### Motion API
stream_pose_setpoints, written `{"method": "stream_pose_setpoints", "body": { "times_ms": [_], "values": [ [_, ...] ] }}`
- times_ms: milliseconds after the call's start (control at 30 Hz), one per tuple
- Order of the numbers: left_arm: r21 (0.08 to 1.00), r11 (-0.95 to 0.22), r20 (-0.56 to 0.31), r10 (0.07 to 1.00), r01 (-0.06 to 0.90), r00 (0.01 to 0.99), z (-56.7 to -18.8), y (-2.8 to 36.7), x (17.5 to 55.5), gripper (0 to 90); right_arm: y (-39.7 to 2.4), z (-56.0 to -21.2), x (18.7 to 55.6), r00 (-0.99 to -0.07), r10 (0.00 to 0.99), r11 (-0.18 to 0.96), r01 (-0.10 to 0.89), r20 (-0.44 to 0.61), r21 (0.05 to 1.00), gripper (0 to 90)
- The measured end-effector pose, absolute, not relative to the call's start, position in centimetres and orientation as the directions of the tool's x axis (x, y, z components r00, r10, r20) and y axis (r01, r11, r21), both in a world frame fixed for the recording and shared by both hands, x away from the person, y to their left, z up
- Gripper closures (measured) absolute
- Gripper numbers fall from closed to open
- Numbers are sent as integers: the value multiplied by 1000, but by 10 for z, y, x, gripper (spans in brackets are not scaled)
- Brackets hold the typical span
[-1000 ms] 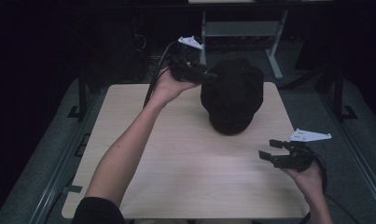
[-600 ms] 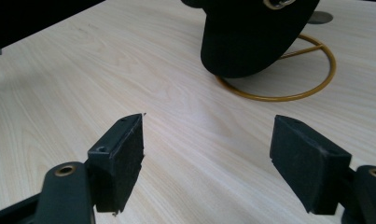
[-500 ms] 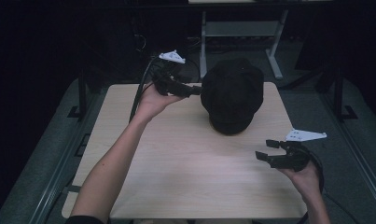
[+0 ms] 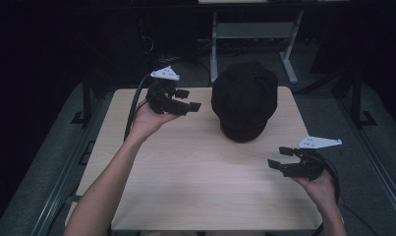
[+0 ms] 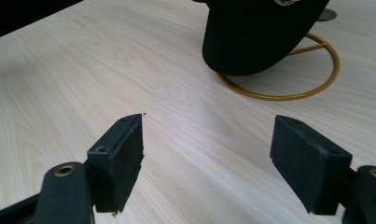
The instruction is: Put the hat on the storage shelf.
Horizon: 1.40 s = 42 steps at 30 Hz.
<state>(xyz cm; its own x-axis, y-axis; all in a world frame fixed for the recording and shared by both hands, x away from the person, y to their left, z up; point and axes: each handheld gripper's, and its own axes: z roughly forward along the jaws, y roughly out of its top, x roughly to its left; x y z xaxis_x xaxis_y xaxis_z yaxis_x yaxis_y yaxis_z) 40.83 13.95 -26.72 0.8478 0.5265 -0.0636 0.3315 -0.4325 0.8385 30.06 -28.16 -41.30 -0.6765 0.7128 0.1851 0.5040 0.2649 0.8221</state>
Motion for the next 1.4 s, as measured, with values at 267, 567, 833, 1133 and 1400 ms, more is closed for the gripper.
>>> {"method": "stream_pose_setpoints", "body": {
  "times_ms": [267,567,833,1133,1400],
  "values": [
    [840,-432,-61,527,329,848,-277,152,393,303,-280,-412,299,-675,716,270,504,179,821,252],
    [843,-421,-71,530,334,845,-286,165,381,298,-279,-413,300,-672,719,275,507,175,817,251],
    [840,-419,-77,537,345,840,-294,176,372,283,-277,-414,299,-674,719,281,505,170,816,250],
    [833,-415,-85,556,365,827,-307,185,367,276,-276,-414,299,-674,720,289,507,164,812,250],
    [825,-415,-93,570,384,816,-322,193,362,274,-275,-414,299,-678,718,300,505,156,809,250]
  ]
}}
